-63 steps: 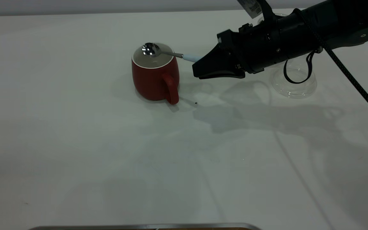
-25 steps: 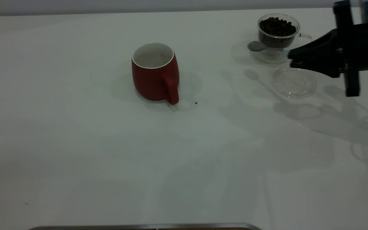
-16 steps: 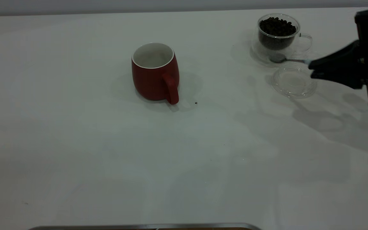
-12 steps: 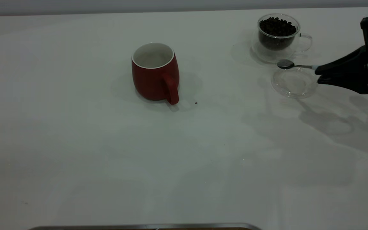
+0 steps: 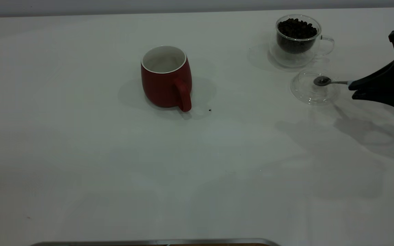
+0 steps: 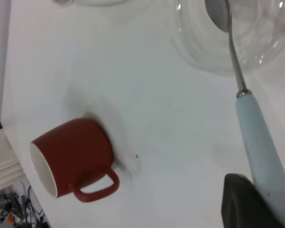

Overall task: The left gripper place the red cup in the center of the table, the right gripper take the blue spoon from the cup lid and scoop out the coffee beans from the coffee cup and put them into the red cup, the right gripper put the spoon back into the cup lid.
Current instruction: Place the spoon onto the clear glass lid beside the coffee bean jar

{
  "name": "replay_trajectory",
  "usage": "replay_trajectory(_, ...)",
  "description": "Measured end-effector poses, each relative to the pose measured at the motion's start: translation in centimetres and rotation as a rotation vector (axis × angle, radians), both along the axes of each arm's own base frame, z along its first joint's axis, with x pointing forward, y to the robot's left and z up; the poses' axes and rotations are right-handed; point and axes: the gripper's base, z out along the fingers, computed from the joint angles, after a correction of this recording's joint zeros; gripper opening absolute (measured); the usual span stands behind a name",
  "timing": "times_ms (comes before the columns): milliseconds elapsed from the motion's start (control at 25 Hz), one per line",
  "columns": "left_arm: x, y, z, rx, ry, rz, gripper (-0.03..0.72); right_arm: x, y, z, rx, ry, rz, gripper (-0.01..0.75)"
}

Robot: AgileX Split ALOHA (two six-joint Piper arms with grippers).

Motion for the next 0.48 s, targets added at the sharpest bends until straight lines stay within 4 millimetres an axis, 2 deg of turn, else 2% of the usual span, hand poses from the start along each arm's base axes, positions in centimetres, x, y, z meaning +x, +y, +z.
replay_trajectory(480, 0.0, 0.0, 0.0, -0.002, 0.0, 0.001, 0.451, 1.2, -0.6, 0.2, -0.048, -0.021, -0.01, 0.095)
